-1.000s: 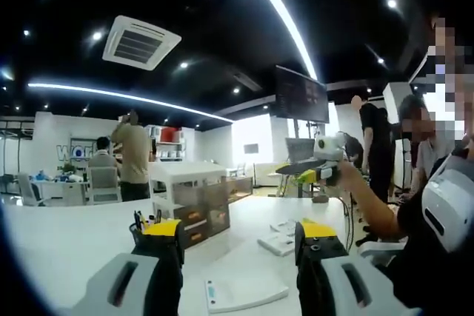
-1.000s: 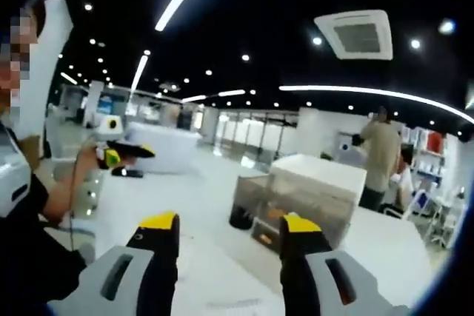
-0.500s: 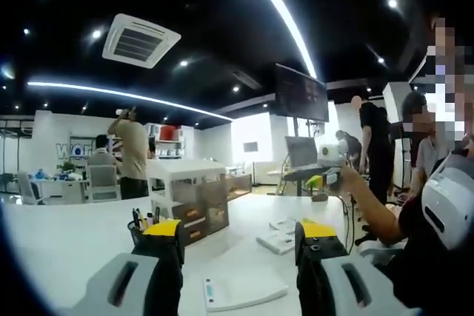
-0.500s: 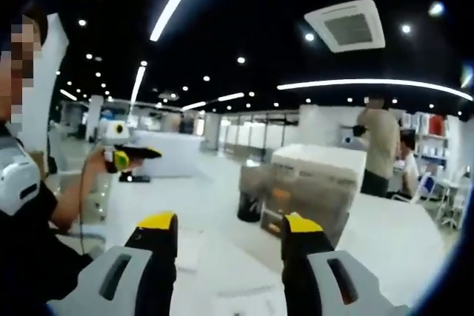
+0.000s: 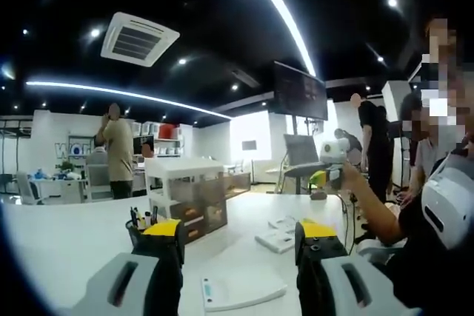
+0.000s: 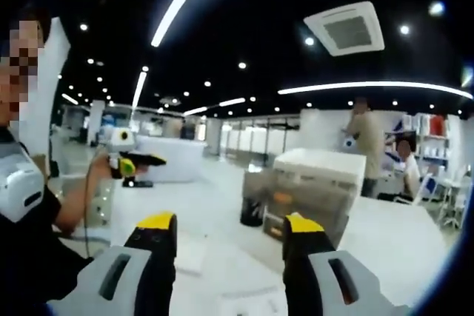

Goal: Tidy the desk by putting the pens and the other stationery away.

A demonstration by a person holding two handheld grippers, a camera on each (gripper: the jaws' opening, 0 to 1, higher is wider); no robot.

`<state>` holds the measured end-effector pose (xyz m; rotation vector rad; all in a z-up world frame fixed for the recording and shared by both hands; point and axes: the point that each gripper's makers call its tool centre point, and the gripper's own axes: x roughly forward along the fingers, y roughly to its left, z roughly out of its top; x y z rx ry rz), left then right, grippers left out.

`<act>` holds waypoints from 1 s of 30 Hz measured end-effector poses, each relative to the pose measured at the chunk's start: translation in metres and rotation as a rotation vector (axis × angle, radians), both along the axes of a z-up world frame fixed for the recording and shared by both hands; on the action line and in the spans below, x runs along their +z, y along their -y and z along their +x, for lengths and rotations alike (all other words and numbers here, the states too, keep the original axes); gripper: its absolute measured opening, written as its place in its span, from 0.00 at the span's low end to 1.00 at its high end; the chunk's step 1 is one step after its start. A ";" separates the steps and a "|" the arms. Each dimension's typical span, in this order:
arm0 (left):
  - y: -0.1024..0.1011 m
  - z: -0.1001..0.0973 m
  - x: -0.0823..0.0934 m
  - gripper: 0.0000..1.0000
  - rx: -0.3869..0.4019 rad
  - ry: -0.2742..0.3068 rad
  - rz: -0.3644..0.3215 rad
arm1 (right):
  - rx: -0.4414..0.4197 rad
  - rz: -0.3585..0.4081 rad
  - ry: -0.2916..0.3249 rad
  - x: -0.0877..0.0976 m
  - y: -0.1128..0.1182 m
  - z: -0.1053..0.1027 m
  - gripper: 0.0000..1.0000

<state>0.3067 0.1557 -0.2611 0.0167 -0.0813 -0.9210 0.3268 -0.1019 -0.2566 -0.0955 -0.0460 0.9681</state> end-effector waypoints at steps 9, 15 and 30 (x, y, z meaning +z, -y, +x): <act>0.003 -0.001 -0.001 0.60 -0.005 0.000 0.007 | -0.002 0.006 0.006 0.003 0.004 -0.005 0.54; 0.006 -0.001 -0.002 0.60 -0.006 -0.002 0.011 | 0.004 0.013 0.007 0.005 0.005 -0.006 0.54; 0.024 0.000 0.005 0.60 -0.040 0.021 0.037 | 0.002 0.005 0.009 0.005 0.008 -0.008 0.54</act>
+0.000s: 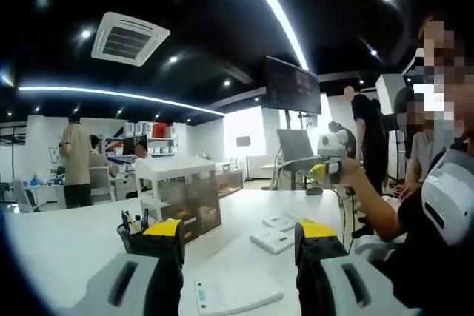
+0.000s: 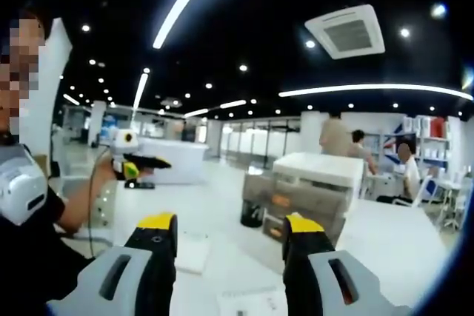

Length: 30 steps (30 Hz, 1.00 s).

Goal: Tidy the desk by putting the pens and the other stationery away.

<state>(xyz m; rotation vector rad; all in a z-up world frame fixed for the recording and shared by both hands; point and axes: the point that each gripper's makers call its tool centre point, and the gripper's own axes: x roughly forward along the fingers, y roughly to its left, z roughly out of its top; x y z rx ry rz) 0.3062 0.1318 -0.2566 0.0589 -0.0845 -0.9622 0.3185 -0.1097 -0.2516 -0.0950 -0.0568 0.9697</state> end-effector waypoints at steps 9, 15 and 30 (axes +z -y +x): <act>0.023 0.005 -0.001 0.59 -0.032 -0.005 0.061 | -0.022 -0.013 -0.001 0.002 0.015 -0.004 0.55; 0.039 0.007 0.001 0.59 -0.061 -0.001 0.108 | -0.032 -0.045 -0.008 -0.002 0.026 -0.012 0.55; 0.082 0.021 -0.022 0.58 -0.133 -0.052 0.219 | -0.055 -0.048 -0.012 -0.001 0.049 -0.014 0.55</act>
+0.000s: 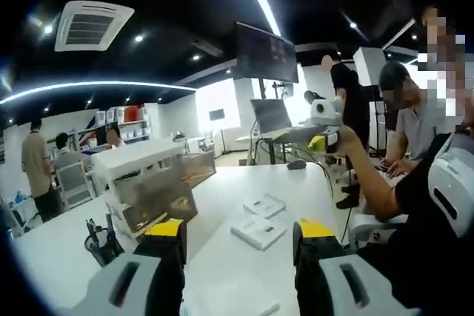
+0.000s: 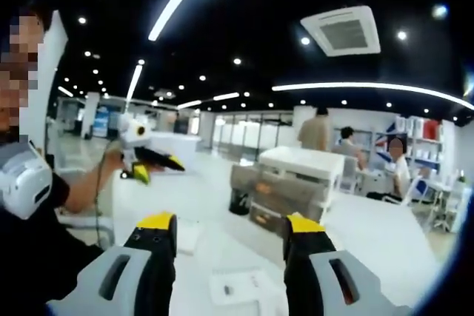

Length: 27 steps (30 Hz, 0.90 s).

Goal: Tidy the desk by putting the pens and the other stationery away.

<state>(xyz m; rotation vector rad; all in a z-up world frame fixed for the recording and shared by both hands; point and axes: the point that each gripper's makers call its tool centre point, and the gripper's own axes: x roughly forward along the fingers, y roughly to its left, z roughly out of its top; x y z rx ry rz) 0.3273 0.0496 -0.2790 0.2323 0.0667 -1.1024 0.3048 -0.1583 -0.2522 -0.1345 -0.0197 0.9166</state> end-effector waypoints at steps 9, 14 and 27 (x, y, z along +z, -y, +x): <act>0.027 0.009 -0.027 0.57 -0.031 -0.031 0.105 | -0.005 -0.002 -0.002 -0.001 0.005 0.000 0.55; 0.042 0.012 -0.044 0.55 -0.053 -0.040 0.144 | -0.001 -0.012 -0.003 -0.003 0.006 -0.001 0.54; 0.074 0.024 -0.082 0.45 -0.095 -0.050 0.207 | -0.001 -0.019 -0.006 -0.005 0.008 -0.001 0.53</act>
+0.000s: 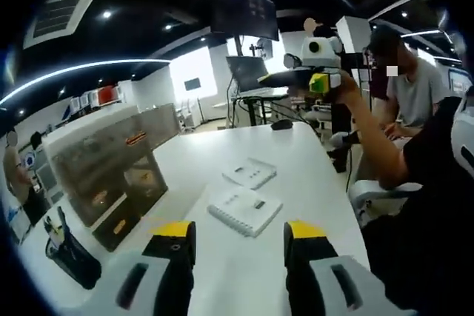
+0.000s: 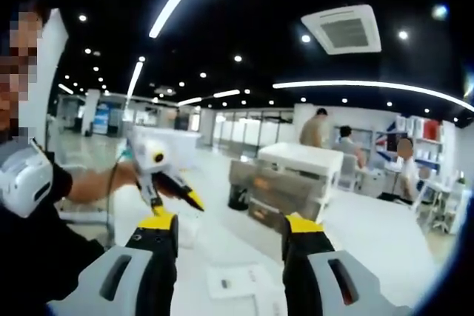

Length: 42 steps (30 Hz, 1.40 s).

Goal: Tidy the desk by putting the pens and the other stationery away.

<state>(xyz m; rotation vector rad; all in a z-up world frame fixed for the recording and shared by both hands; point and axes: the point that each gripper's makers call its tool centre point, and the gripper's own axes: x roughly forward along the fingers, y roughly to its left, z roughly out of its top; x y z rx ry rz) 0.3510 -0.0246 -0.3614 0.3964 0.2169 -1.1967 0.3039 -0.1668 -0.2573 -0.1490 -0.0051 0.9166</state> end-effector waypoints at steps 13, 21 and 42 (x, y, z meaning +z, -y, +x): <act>0.029 -0.009 -0.032 0.30 -0.039 0.016 0.061 | 0.002 -0.003 -0.001 -0.001 0.000 -0.001 0.53; 0.035 0.003 -0.053 0.26 -0.059 0.024 0.114 | 0.001 0.001 0.002 -0.002 -0.001 -0.006 0.53; 0.048 0.011 -0.076 0.17 -0.098 0.026 0.150 | 0.009 -0.011 -0.008 -0.005 0.000 -0.002 0.53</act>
